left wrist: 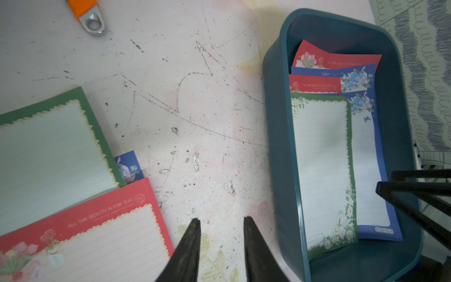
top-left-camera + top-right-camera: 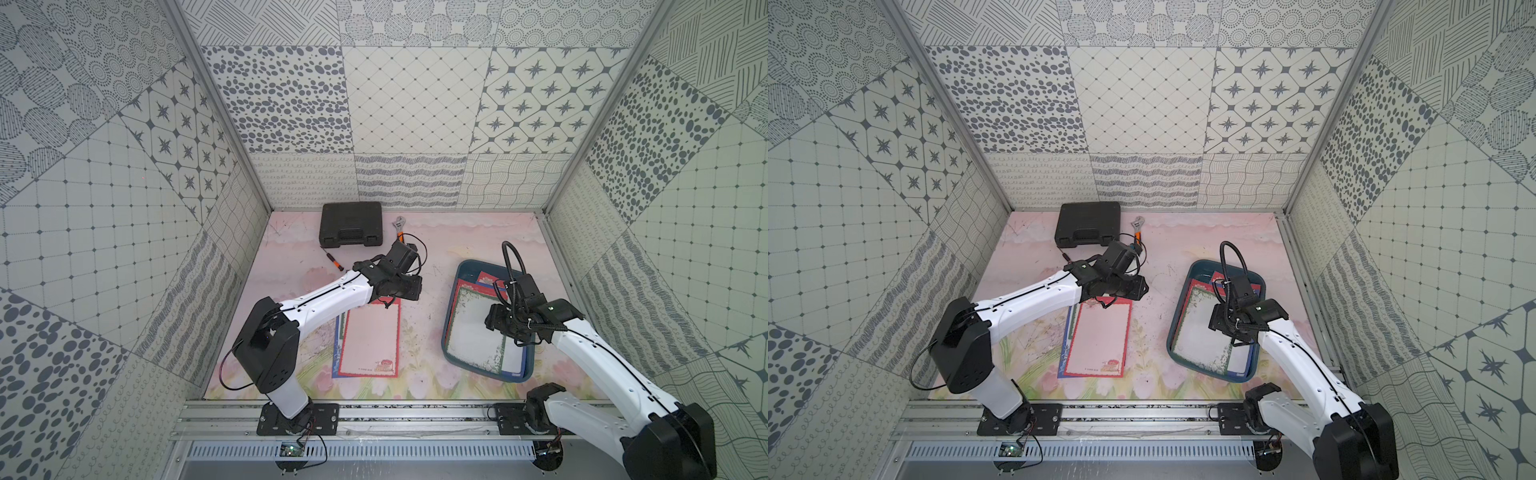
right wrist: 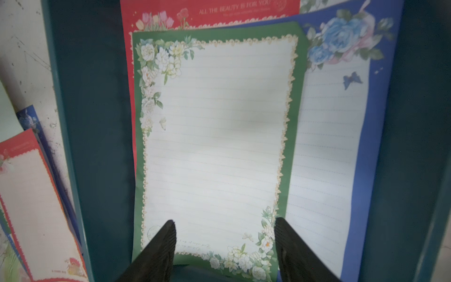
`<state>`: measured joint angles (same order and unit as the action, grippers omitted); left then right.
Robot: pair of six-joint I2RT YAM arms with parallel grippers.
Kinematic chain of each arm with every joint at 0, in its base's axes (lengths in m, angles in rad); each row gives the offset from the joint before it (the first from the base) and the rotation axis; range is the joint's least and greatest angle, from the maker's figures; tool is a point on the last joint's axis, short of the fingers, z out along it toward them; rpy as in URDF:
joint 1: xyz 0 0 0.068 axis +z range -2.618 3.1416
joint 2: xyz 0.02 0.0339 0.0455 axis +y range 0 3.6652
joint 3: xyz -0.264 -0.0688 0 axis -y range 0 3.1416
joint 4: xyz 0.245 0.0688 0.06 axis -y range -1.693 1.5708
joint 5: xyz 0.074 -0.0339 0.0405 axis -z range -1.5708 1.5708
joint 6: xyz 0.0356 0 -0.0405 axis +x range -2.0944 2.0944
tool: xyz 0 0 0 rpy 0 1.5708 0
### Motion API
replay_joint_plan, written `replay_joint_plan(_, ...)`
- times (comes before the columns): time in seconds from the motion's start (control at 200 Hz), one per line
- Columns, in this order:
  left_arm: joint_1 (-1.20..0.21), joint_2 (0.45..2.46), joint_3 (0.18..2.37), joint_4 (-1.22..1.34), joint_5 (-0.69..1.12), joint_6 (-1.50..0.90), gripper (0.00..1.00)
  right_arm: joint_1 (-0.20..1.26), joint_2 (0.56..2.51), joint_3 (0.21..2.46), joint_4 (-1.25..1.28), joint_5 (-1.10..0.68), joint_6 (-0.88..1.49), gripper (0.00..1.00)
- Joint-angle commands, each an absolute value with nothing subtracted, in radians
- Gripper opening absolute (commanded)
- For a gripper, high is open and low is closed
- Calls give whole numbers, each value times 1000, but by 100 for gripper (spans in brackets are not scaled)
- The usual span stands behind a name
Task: Take out the stationery paper from the storage box
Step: Pick up the stationery paper from the storage box.
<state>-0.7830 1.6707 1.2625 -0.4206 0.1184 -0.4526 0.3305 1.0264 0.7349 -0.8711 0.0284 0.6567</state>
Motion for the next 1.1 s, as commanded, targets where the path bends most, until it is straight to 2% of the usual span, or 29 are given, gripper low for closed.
replay_joint_plan(0.0,-803,1747,1305,-312,245,-474,32,331,1003,702,-814,117,704,65)
replay_joint_plan(0.52,-842,1897,1398,-272,304,-577,30,282,1094,629,-717,115,710,62)
replay_joint_plan(0.67,-847,1908,1395,-278,304,-595,31,259,1139,618,-677,82,698,67)
replay_joint_plan(1.096,-852,1960,1429,-294,340,-625,30,218,1198,594,-639,9,675,65)
